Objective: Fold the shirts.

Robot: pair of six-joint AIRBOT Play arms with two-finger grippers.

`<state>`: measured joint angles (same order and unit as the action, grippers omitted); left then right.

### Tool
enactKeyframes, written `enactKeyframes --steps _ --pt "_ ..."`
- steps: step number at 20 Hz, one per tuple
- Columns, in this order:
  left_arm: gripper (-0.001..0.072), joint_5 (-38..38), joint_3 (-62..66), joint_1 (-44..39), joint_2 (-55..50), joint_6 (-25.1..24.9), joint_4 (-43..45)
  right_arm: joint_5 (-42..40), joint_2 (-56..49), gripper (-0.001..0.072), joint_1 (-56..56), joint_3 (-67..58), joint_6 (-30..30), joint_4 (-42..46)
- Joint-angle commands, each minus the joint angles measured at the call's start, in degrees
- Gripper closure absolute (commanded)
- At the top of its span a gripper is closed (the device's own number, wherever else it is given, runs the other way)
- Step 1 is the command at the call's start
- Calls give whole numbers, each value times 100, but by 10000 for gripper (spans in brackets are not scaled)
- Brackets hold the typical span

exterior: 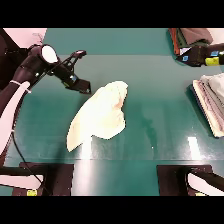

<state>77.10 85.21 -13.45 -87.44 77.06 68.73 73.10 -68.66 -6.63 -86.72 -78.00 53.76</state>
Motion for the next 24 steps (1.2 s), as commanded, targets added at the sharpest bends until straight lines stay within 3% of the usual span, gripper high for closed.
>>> enactKeyframes --steps 1,5,8,14,18,19,21,23,24 --pt "-1 192 -1137 131 632 -57 122 109 -389 691 -4 -2 -22 -28" --pt "-1 -258 -2896 131 1722 225 975 37 -710 691 -4 -2 -13 -26" --pt "0 -398 -3471 140 2302 463 1515 33 -916 691 -4 -2 4 -26" --pt "0 -671 -4295 142 2393 391 1126 -299 -1244 691 -4 -2 4 -70" --pt "2 -1034 -4444 142 2393 212 273 -505 -1668 690 -4 -2 9 -612" --pt "45 -1080 -4444 142 2391 210 229 -520 -1808 690 -4 -4 9 -745" --pt "362 -1158 -4444 142 2393 201 243 -525 -2063 691 -52 -4 9 -769" --pt "366 -1305 -4444 142 2393 227 243 -553 -2312 690 -173 -7 79 -772" --pt "521 -1379 -4444 142 2393 269 243 -568 -2435 690 -247 -7 170 -772"
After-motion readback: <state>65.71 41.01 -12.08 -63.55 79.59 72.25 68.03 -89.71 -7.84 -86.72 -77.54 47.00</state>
